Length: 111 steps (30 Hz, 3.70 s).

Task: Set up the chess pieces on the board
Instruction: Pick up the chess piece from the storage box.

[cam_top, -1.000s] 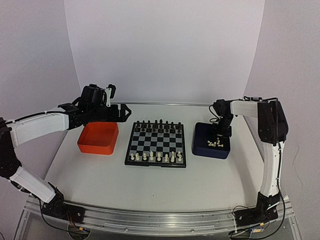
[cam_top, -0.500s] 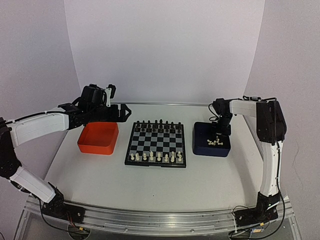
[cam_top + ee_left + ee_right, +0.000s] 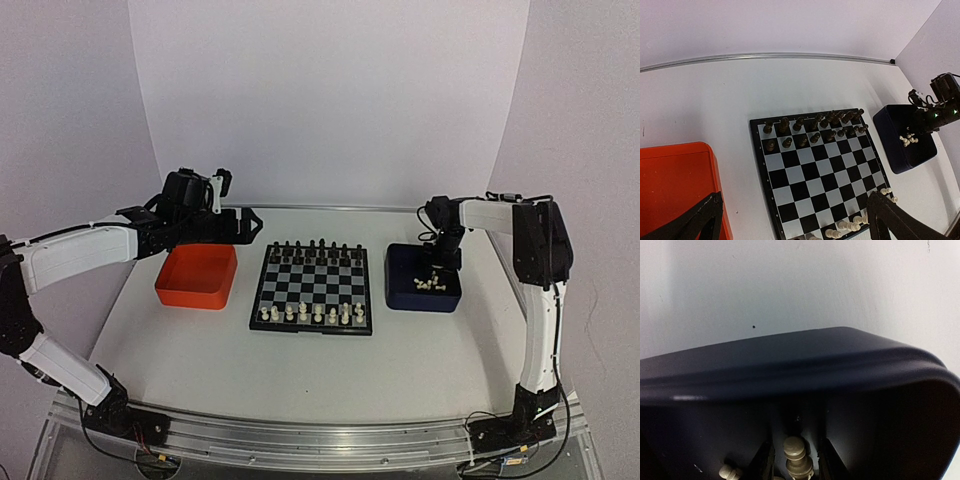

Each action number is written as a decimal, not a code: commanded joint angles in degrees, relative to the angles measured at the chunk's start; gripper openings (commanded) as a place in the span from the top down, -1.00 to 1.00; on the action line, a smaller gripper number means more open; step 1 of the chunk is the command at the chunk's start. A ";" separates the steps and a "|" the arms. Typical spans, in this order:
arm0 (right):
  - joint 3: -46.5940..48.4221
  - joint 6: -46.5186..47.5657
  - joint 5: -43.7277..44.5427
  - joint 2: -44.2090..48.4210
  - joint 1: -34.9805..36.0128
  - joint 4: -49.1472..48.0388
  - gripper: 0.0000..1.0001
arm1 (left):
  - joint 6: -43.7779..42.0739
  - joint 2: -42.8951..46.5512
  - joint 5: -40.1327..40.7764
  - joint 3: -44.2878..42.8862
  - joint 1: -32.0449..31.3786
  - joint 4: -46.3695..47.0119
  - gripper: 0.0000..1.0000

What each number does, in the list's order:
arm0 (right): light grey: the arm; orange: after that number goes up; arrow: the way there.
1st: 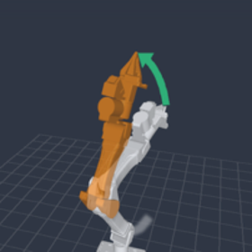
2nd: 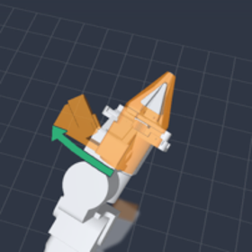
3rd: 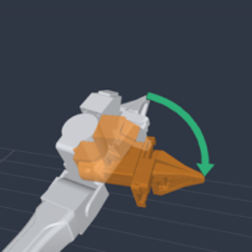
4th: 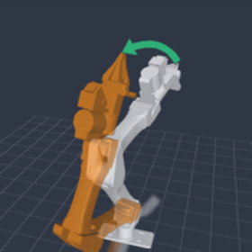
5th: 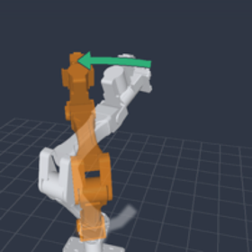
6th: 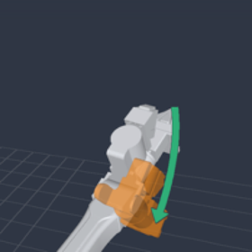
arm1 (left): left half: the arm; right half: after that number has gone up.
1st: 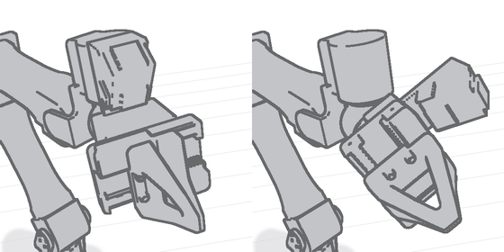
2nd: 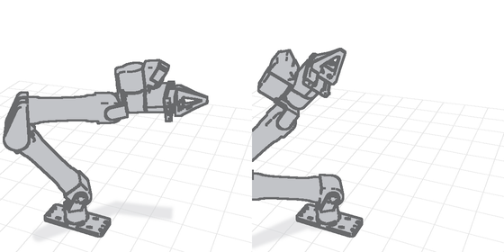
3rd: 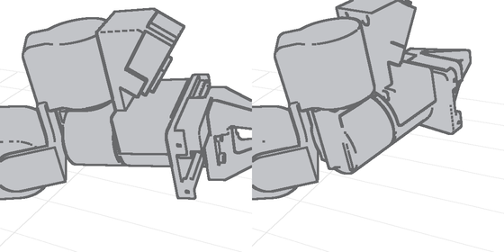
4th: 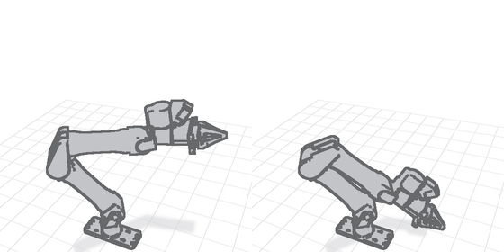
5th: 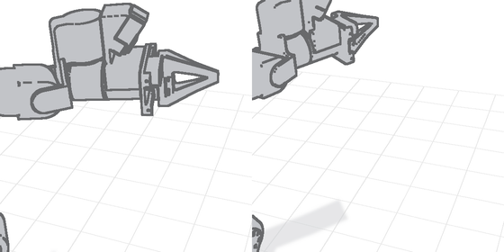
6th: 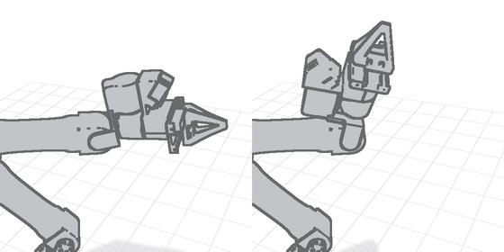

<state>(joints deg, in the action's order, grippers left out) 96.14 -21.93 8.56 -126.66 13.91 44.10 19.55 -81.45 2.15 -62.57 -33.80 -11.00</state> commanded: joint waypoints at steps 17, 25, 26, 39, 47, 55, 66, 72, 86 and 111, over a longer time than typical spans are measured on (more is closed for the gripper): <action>-3.41 2.14 0.75 3.10 0.14 -3.30 0.53 | 0.23 2.74 -0.32 -0.30 0.03 0.19 -1.00; -5.73 2.78 -0.16 5.03 0.15 -3.17 0.51 | 0.09 2.79 -0.24 -0.13 0.09 0.11 -1.00; -5.76 2.75 -0.35 5.20 0.15 -3.08 0.49 | 0.06 2.79 -0.23 -0.12 0.08 0.11 -0.99; -4.58 1.05 0.23 5.38 0.15 1.35 0.42 | -0.14 2.65 -0.20 0.06 0.05 0.10 -0.99; -3.23 -1.06 2.49 5.15 0.15 3.24 0.40 | -0.24 2.53 -0.30 -0.09 0.06 0.07 -0.99; -0.97 -6.56 3.88 5.23 0.24 3.50 0.35 | -0.34 2.66 -0.25 0.18 0.05 0.11 -0.99; -3.70 -8.16 1.73 6.37 0.24 4.61 0.38 | -1.29 2.56 0.40 -0.10 0.06 -0.07 -0.99; -4.22 -8.48 2.22 6.24 0.24 5.71 0.42 | -1.80 1.73 0.22 -0.80 0.11 -0.20 -0.99; -3.69 -9.23 -1.54 5.01 0.24 5.91 0.57 | -1.98 1.29 0.02 -0.83 0.14 0.11 -0.99; 0.21 3.03 1.01 4.73 0.24 2.25 0.97 | -0.87 4.92 -0.43 1.20 0.14 0.82 -0.99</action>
<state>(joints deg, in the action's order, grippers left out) 94.62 -22.30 10.55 -123.52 13.98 48.13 18.05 -79.82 1.67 -62.01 -33.80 -10.97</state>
